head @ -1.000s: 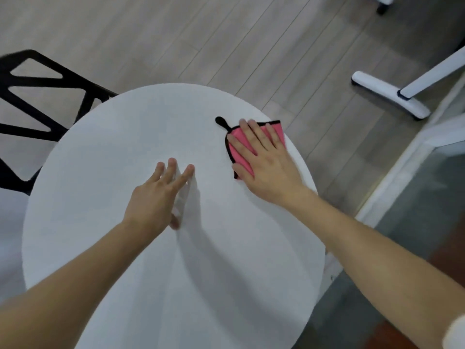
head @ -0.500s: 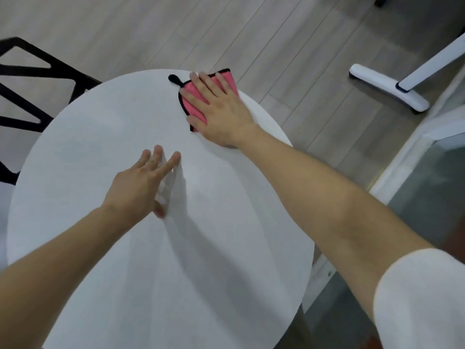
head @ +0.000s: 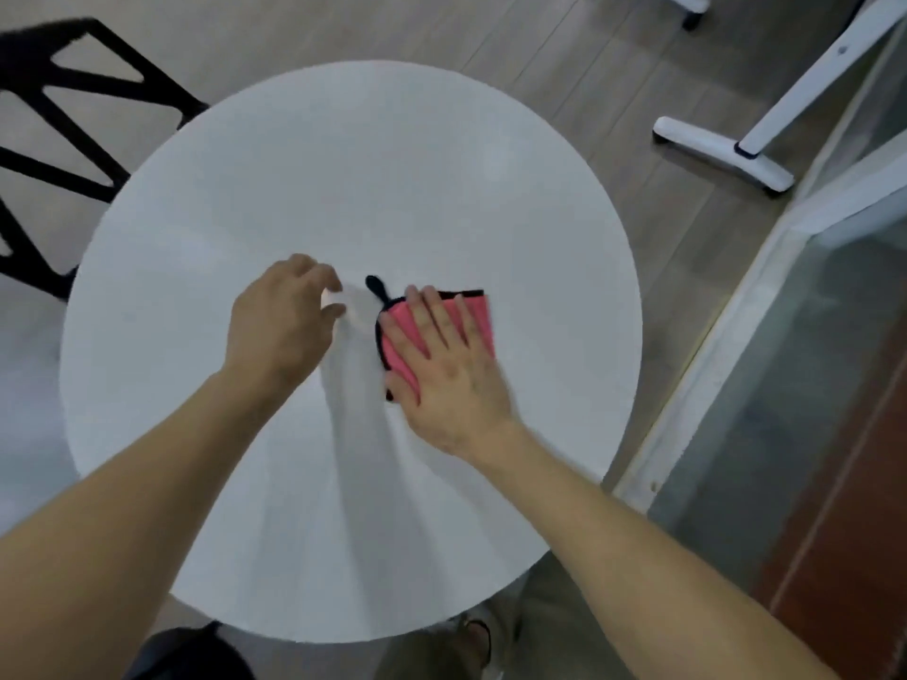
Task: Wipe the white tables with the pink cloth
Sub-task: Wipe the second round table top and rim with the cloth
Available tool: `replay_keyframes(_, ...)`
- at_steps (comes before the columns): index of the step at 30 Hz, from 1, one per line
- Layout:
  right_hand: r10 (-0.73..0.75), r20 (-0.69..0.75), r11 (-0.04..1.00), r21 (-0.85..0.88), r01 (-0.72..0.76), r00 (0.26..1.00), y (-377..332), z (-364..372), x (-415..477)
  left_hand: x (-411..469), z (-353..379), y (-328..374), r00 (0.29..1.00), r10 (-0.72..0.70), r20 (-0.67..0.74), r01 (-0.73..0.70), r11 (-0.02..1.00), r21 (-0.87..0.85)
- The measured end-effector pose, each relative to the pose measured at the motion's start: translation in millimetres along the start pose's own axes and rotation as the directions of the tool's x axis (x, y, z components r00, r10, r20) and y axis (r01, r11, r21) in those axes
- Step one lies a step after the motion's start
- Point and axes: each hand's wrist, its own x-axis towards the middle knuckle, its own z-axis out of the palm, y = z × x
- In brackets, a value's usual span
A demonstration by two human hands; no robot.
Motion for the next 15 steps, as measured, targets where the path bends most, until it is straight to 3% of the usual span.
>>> replay_keyframes(2,-0.182,0.077,0.983,0.032,0.180,0.980,-40.7,12.2,-26.1,-39.1,9.4,-27.2,0.997,-0.026,-0.076,0.026,1.000,-0.002)
replay_keyframes(4,-0.359,0.098,0.933,0.032,0.357,0.928,-31.6,13.9,-39.9,-62.8,19.2,-55.2,0.994,-0.074,-0.084,0.075,0.997,0.014)
replay_keyframes(6,-0.373,0.100,0.927,0.001,0.375,0.922,10.7,3.6,-36.2,-76.6,28.2,-69.7,0.989,-0.128,-0.080,0.130,0.991,0.017)
replay_keyframes(7,-0.302,0.065,0.952,-0.030,0.305,0.951,39.8,-5.0,-26.5,-80.3,32.2,-71.8,0.984,-0.155,-0.082,0.156,0.988,0.003)
replay_keyframes(9,-0.021,-0.006,0.996,-0.091,0.020,1.000,103.4,-26.1,3.8,-85.7,38.7,-70.9,0.975,-0.201,-0.095,0.198,0.979,-0.045)
replay_keyframes(12,0.383,-0.092,0.916,-0.094,-0.391,0.919,133.9,-40.5,51.2,-89.2,46.0,-74.3,0.968,-0.223,-0.116,0.212,0.972,-0.102)
replay_keyframes(14,0.387,-0.129,0.911,-0.098,-0.401,0.913,84.2,-25.8,62.6,-88.8,50.6,-80.0,0.958,-0.245,-0.148,0.228,0.966,-0.121)
replay_keyframes(15,0.264,-0.115,0.957,-0.092,-0.275,0.958,47.4,-14.1,56.0,-87.4,53.8,-83.7,0.952,-0.257,-0.169,0.239,0.964,-0.121)
